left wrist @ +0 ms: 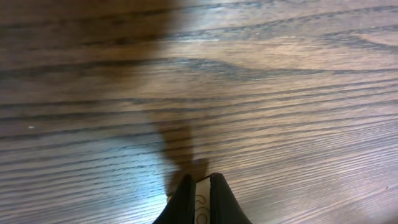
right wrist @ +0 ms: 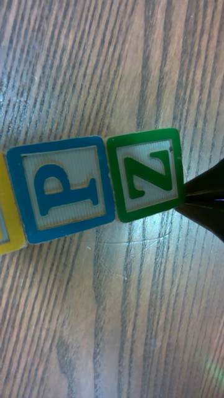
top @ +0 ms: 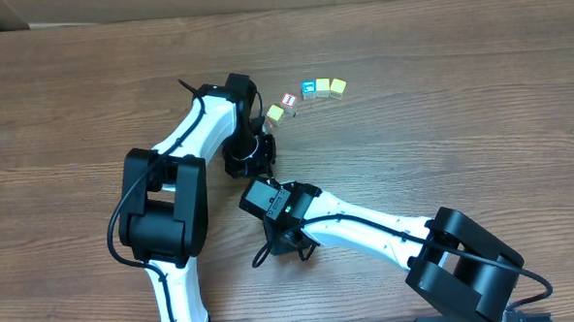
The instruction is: Flip 4 blocks
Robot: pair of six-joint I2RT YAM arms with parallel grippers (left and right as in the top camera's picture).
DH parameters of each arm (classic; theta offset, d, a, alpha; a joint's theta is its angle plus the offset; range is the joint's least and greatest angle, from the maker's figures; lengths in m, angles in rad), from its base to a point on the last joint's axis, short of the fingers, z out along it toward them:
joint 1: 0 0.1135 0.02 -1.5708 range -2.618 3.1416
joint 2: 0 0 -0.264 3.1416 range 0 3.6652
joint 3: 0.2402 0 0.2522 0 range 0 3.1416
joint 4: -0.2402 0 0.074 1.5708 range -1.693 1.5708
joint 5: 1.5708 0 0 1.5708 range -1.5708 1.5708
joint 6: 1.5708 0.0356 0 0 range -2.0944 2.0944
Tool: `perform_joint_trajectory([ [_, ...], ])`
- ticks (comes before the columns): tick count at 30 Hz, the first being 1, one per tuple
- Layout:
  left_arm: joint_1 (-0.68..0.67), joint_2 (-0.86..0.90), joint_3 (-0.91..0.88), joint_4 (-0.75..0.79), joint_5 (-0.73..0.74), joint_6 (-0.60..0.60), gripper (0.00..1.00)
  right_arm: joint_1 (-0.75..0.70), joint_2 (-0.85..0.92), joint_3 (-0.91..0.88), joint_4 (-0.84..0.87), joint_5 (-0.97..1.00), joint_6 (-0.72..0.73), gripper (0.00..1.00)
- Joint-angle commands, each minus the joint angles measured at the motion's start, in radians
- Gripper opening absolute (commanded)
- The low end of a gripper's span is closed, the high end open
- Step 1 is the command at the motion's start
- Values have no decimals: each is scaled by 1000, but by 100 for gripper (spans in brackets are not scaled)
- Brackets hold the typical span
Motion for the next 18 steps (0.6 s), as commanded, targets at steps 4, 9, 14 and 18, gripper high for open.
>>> perform_joint_trajectory([
  [4,-9,11,5,5,19,18,4,-2,-13,-8,8,16,48,4],
  [9,-9,11,5,16,19,15,4,-2,-13,-8,15,15,74,4],
  [14,-10,11,5,28,19,15,4,-2,-13,-8,26,11,78,4],
  [18,-10,11,5,46,39,15,4,-2,-13,-8,26,11,78,4],
])
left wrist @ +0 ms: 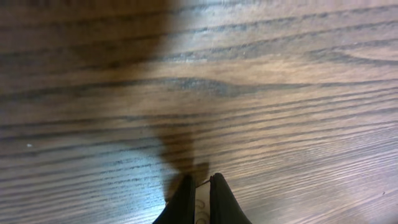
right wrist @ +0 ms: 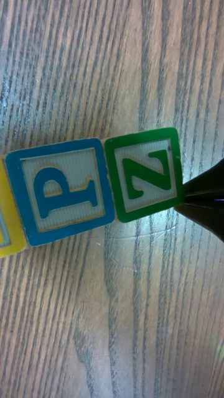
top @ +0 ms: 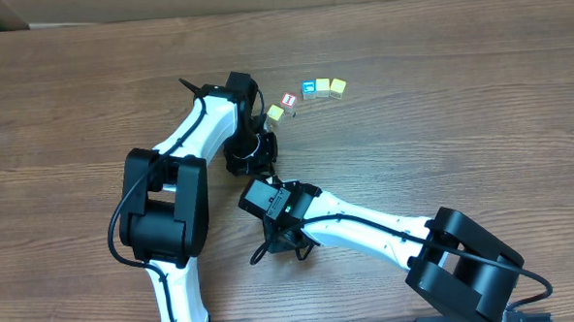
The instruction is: Flip 4 blocks
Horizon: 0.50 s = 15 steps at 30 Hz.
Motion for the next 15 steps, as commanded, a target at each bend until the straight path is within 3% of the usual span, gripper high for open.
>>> perform_joint_trajectory([
  [1,-8,11,5,14,42,14,4,-2,-13,-8,7,11,12,4],
  [15,-1,10,47,37,36,-8,4,-2,-15,-3,8,-14,22,4],
])
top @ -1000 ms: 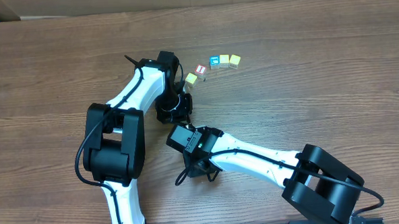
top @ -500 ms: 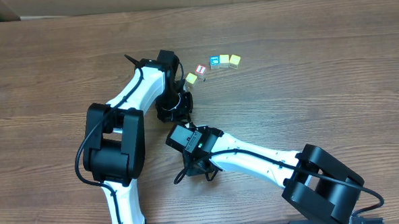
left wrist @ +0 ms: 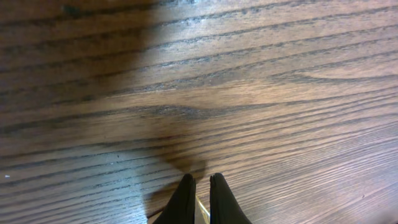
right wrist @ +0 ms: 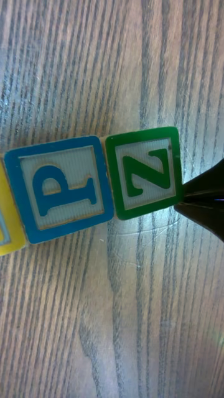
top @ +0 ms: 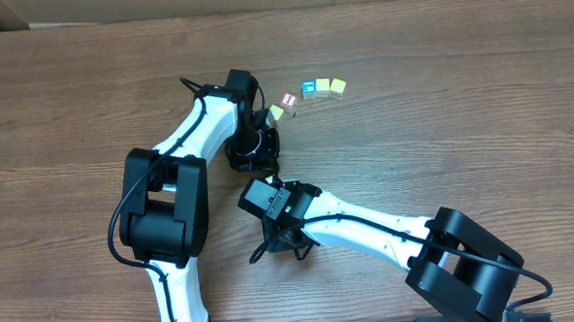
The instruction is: Flip 4 blocks
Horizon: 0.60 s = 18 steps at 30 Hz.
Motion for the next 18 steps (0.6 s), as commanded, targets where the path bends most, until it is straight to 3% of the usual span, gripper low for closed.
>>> perform_joint_trajectory([
  [1,2,10,69,-31,-16,-13,4,-4,-17,6,-12,-9,-6,4],
  [9,13,10,284,-230,-155,-82,4,-18,-42,95,-84,-9,-80,4],
  [18,0,34,218,-244,-201,-105,4,-7,-35,49,-112,-9,-71,4],
])
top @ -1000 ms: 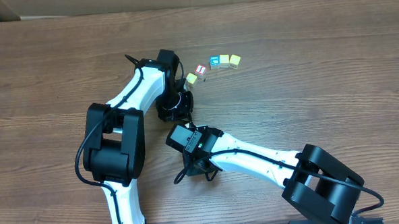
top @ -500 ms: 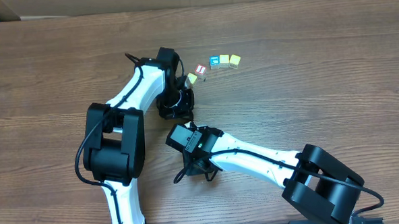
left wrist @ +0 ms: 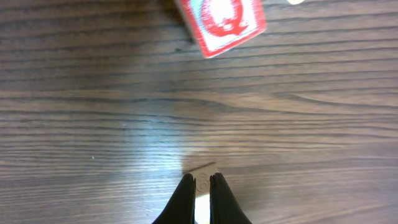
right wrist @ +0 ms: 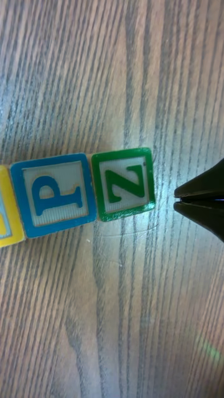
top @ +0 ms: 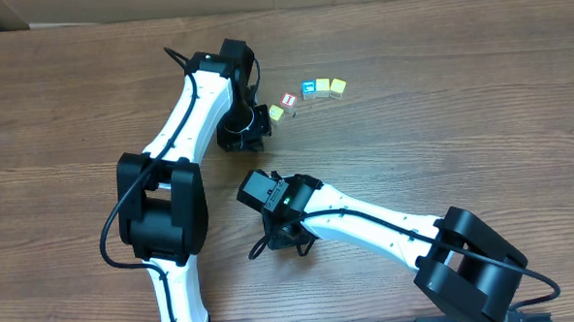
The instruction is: Flip 4 blocks
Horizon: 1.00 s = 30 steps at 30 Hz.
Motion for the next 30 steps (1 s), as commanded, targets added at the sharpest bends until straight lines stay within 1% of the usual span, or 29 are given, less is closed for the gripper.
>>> perform_joint_trajectory([
  [1,-13,27,-39,4,-30,-22,4,6,-25,-26,11,-1,5,4],
  [10,-47,71,-55,31,-31,-27,4,6,-24,-87,64,2,40,4],
  [20,-49,72,-86,34,-50,-68,4,6,-24,-87,74,7,40,4],
  [30,-50,72,-126,48,-37,-66,4,6,-23,-87,79,18,45,4],
])
